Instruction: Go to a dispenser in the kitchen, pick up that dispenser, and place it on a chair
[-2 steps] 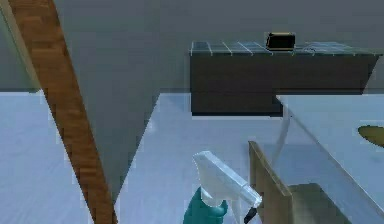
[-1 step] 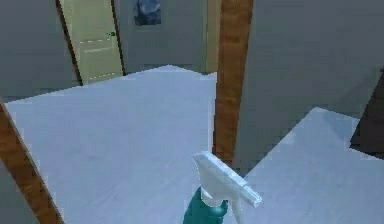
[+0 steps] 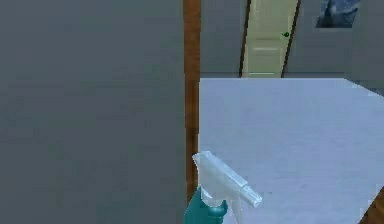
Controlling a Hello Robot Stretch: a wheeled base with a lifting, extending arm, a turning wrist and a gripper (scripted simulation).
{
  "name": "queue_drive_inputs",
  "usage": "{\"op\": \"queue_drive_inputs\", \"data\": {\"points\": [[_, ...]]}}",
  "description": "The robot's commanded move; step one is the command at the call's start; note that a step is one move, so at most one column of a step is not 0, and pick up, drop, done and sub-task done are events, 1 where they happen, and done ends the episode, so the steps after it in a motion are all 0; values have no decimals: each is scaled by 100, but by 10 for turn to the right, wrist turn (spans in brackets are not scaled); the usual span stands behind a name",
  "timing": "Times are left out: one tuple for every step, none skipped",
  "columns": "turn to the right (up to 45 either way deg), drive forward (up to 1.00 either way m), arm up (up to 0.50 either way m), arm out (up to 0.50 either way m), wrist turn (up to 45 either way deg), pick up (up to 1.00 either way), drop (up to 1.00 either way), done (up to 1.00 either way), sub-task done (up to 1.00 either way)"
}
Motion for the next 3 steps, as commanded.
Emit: {"op": "queue_drive_inputs", "data": {"points": [[-420, 0, 0, 0, 0, 0, 0, 0, 0], [450, 0, 0, 0, 0, 0, 0, 0, 0], [450, 0, 0, 0, 0, 0, 0, 0, 0]]}}
